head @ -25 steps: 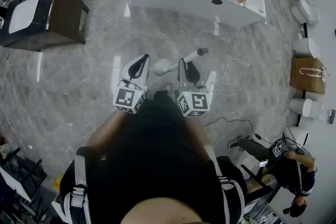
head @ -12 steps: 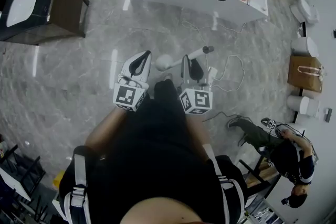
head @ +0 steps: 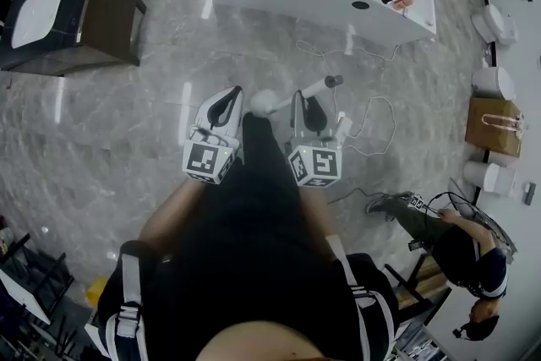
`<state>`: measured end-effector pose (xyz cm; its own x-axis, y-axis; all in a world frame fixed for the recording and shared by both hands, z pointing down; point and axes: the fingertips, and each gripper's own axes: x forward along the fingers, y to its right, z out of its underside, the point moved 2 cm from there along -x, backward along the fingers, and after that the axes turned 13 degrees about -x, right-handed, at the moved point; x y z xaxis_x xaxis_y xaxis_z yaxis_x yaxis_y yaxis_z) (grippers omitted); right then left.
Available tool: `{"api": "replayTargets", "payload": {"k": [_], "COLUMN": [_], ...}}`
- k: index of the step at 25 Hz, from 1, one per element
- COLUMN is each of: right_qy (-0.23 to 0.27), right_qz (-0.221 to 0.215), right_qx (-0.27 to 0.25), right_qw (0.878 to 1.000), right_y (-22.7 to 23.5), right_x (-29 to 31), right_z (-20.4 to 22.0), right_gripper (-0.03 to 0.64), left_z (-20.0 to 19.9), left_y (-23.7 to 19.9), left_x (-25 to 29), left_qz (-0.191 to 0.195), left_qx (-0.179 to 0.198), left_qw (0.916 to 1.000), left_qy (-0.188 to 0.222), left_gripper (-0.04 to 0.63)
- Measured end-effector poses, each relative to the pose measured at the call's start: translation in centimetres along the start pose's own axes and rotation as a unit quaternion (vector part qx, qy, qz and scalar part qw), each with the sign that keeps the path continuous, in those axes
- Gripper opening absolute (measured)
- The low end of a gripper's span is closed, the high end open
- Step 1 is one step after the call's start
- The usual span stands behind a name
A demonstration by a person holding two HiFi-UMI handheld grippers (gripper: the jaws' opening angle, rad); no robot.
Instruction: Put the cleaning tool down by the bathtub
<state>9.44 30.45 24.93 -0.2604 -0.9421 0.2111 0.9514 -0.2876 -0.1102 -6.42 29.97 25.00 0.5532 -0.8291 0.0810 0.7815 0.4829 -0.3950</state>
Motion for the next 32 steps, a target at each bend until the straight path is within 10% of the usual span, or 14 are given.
{"api": "replayTargets", "payload": {"k": [32], "right_qy": [-0.017], "right_qz": [-0.065], "right_qx": [0.009], "right_qw": [0.998], "right_y": [15.1], "right_x": [21.0], "right_z": [0.7], "right_gripper": [0.081], "left_z": [-2.0], "left_y": [-4.0], "left_x": [24.2], "left_qz": [-0.07], "left_qx": [-0.002], "left_qw": [0.9976], "left_qy": [-0.003], "left_gripper": [0.008]}}
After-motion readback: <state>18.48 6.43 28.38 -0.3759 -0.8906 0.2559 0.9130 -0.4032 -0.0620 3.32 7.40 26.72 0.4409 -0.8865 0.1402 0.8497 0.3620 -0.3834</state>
